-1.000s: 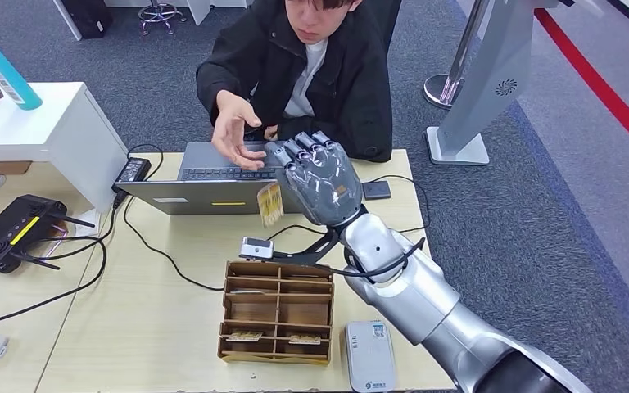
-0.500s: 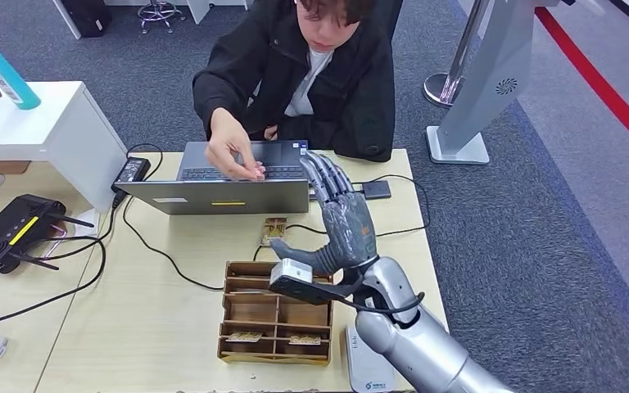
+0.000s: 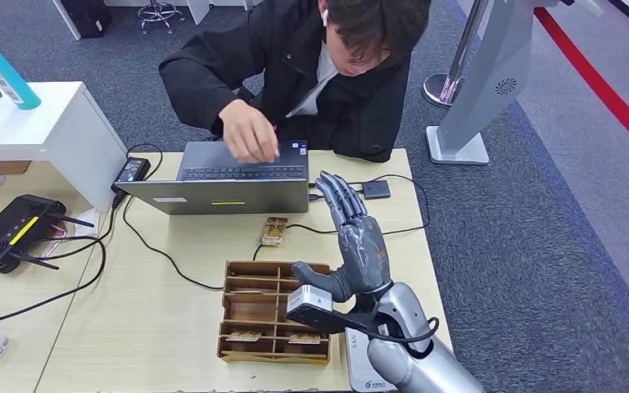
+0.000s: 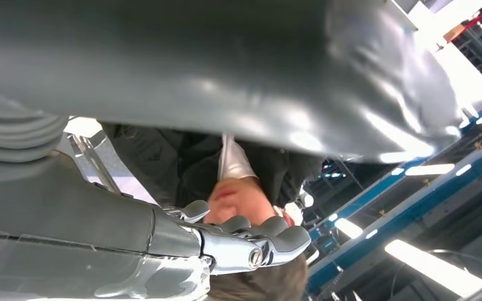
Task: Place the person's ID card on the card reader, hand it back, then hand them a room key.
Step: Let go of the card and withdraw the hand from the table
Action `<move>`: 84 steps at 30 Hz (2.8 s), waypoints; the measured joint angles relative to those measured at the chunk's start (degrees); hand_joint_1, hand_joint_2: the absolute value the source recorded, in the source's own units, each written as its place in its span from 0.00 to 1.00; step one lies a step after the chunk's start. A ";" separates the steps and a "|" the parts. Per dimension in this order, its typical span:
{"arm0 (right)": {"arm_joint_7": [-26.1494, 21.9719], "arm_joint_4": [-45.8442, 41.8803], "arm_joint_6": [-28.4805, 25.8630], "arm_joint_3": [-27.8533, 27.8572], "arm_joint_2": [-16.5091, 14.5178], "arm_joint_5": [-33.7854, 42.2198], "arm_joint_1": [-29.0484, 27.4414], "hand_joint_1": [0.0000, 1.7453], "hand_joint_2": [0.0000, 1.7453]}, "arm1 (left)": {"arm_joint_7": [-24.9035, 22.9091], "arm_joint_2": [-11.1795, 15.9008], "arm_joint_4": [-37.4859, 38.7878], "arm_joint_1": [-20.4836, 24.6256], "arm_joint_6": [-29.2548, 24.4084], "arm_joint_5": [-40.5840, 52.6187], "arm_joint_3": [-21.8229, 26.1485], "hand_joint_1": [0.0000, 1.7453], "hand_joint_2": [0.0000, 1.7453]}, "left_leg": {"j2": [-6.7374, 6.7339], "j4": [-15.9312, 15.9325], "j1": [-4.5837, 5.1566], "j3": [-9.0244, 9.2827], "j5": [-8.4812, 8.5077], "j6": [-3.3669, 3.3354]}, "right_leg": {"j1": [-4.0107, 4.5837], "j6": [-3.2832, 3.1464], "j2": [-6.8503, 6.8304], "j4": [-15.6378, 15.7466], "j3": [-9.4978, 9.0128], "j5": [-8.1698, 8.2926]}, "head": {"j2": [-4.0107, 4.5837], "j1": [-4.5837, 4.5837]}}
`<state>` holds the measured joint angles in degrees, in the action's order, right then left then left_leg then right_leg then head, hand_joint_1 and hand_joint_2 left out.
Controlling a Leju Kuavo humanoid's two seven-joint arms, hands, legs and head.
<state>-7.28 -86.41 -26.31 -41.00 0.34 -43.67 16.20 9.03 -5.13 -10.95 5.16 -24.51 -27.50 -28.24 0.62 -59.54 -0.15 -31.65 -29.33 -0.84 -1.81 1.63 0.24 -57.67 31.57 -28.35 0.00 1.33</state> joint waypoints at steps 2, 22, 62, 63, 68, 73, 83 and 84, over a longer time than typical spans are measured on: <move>-0.04 -0.49 -0.11 0.15 0.06 0.00 -0.27 0.00 0.00 | 0.00 -0.02 0.00 -0.02 -0.03 -0.04 0.15 0.00 0.00 | 0.00 0.00 0.00 0.00 0.00 0.00 | 0.00 0.00 0.00 0.00 0.00 0.00 | 0.00 0.00; -1.17 -3.25 -1.29 0.49 0.47 -1.20 -2.58 0.00 0.00 | 1.51 -0.37 0.00 -0.60 -0.25 -0.54 1.21 0.00 0.00 | 0.00 0.00 0.00 -0.01 -0.01 0.00 | 0.00 0.00 0.00 0.00 0.01 -0.01 | 0.00 0.00; -24.37 -15.09 10.21 7.13 5.29 36.01 -27.79 0.00 0.00 | 4.85 -1.18 0.04 -2.79 -1.60 -2.42 4.07 0.00 0.00 | 0.01 0.02 0.01 -0.04 -0.02 0.01 | 0.00 0.01 -0.02 0.03 0.03 -0.01 | 0.00 0.00; -24.42 -15.09 10.13 7.15 5.39 36.08 -27.84 0.00 0.00 | 4.89 -1.19 0.04 -2.79 -1.63 -2.42 4.07 0.00 0.00 | 0.01 0.02 0.01 -0.04 -0.02 0.01 | 0.00 0.01 -0.02 0.03 0.03 -0.01 | 0.00 0.00; -24.49 -15.03 10.03 7.16 5.72 36.51 -27.91 0.00 0.00 | 4.94 -1.26 0.04 -2.79 -1.73 -2.42 4.07 0.00 0.00 | 0.01 0.02 0.01 -0.04 -0.02 0.01 | 0.00 0.01 -0.02 0.03 0.03 -0.01 | 0.00 0.00; -24.57 -14.96 9.87 7.13 5.91 36.86 -27.91 0.00 0.00 | 4.94 -1.37 0.04 -2.79 -1.78 -2.41 4.07 0.00 0.00 | 0.01 0.02 0.01 -0.04 -0.02 0.01 | 0.00 0.01 -0.02 0.03 0.03 -0.01 | 0.00 0.00; -24.58 -14.96 9.89 6.63 6.34 37.18 -27.91 0.00 0.00 | 4.94 -1.64 0.07 -2.82 -1.89 -2.34 4.07 0.00 0.00 | 0.01 0.02 0.01 -0.05 -0.02 0.01 | 0.00 0.01 -0.03 0.03 0.03 -0.01 | 0.00 0.00; -24.58 -14.96 9.90 6.54 6.38 37.23 -27.90 0.00 0.00 | 4.95 -1.66 0.07 -2.82 -1.90 -2.37 4.07 0.00 0.00 | 0.01 0.02 0.01 -0.04 -0.02 0.01 | 0.00 0.01 -0.02 0.03 0.03 -0.01 | 0.00 0.00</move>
<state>-31.87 -101.37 -16.41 -34.46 6.73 -6.44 -11.71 13.97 -6.79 -10.88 2.33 -26.41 -29.87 -24.17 0.62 -59.52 -0.14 -31.70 -29.35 -0.83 -1.81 1.64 0.21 -57.65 31.60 -28.37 0.00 1.33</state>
